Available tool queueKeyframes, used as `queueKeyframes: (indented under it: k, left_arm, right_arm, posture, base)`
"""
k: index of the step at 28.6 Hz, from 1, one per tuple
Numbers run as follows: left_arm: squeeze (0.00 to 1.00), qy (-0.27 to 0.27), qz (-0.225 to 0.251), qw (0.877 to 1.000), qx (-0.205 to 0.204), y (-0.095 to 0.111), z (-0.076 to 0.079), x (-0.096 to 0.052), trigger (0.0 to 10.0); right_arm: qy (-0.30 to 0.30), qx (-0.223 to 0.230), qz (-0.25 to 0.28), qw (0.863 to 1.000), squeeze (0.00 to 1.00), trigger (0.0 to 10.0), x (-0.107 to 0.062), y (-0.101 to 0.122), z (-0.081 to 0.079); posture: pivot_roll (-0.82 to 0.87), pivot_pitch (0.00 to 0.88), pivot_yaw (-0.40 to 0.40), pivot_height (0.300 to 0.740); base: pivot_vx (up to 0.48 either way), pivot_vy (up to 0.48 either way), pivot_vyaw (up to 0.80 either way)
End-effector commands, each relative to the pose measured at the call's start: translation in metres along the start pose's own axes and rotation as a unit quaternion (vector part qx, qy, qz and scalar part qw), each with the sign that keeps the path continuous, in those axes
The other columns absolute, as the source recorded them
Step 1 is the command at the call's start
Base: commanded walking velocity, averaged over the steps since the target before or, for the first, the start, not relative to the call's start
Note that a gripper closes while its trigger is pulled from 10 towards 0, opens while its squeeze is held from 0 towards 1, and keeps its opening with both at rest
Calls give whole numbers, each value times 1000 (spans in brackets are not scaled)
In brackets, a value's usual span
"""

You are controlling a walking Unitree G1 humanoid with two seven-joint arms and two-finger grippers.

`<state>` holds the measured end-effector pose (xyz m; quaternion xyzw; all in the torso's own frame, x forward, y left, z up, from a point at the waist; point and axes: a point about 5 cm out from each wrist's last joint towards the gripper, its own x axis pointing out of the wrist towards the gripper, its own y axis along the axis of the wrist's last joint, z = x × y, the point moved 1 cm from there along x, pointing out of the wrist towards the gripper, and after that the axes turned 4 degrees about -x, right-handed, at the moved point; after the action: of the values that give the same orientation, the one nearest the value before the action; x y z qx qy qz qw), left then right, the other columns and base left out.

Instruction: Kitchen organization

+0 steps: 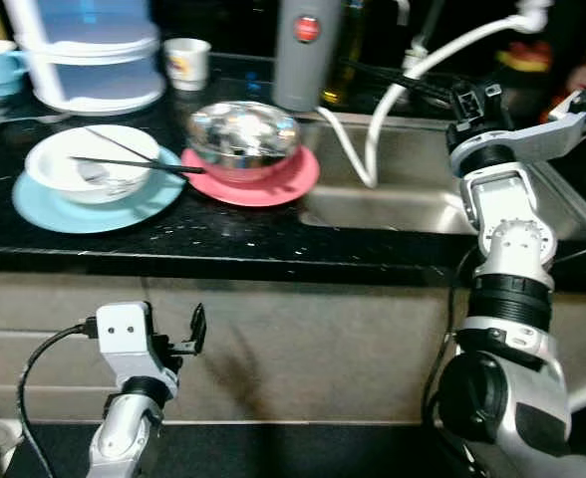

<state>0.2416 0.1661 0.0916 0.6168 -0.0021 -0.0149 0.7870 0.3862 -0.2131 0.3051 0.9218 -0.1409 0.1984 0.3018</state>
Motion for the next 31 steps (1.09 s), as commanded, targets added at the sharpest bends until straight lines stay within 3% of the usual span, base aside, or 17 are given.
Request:
queueKeyframes:
  k: [1,2,3,4,5,9,11,12,16,21,26,27,30,31]
  left_arm:
    - [0,-2,-13,1000,0,-5,-1,-1,10000]
    - [0,-2,-13,1000,0,-5,-1,-1,10000]
    - [0,-2,-13,1000,0,-5,-1,-1,10000]
    - [0,-2,-13,1000,0,-5,-1,-1,10000]
    - [0,-3,-13,1000,-1,-5,-1,-1,10000]
    - [0,-6,-14,1000,-3,-6,-1,0,10000]
    - [0,-8,-14,1000,-3,-6,-1,0,10000]
    - [0,-9,-14,1000,-3,-6,-1,0,10000]
    - [0,-9,-14,1000,-3,-6,-1,0,10000]
    - [0,-8,-13,1000,1,-5,-1,1,10000]
    - [0,-8,-13,1000,2,-5,-1,1,10000]
    - [0,-8,-13,1000,3,-6,-1,1,10000]
    - [0,-8,-13,1000,4,-6,0,1,10000]
    - [0,-7,-13,1000,4,-6,-1,2,10000]
  right_arm:
    - [12,-50,-8,999,0,10000,-1,-5,-4]
    - [12,-50,-8,999,0,10000,-1,-5,-4]
    - [18,-99,-17,995,0,10000,-2,-10,-7]
    - [18,-99,-17,995,0,10000,-2,-10,-7]
    - [26,-144,-26,989,0,10000,-2,-16,-10]
    - [35,-176,-37,983,0,10000,-4,-24,-13]
    - [40,-244,-53,967,0,10000,-6,-35,-12]
    - [34,-295,-76,952,0,10000,-9,-45,-9]
    - [49,-330,-105,937,0,10000,-13,-59,-8]
    - [107,-429,-198,875,0,10000,-38,-120,-9]
    - [117,-447,-193,866,0,10000,-37,-126,-11]
    - [123,-460,-187,859,643,10000,-35,-130,-14]
    - [123,-462,-186,859,643,10000,-34,-131,-14]
    - [123,-459,-181,861,1000,10000,-33,-131,-15]
  posture:
    - [220,0,-94,740]
    - [220,0,-94,740]
    - [220,0,-94,740]
    - [220,0,-94,740]
    - [221,0,-94,740]
    - [219,0,-93,740]
    - [218,0,-94,740]
    - [218,0,-94,740]
    - [218,0,-94,740]
    - [224,0,-91,740]
    - [235,0,-97,740]
    - [235,0,-97,740]
    - [236,0,-98,740]
    - [237,0,-99,740]
  base:
    - [0,0,-800]
    - [0,0,-800]
    - [0,0,-800]
    - [0,0,-800]
    - [0,0,-800]
    - [0,0,-800]
    - [0,0,0]
    - [0,0,0]
    - [0,0,0]
    - [0,0,0]
    - [0,0,0]
    - [0,0,0]
    - [0,0,0]
    - [0,0,0]
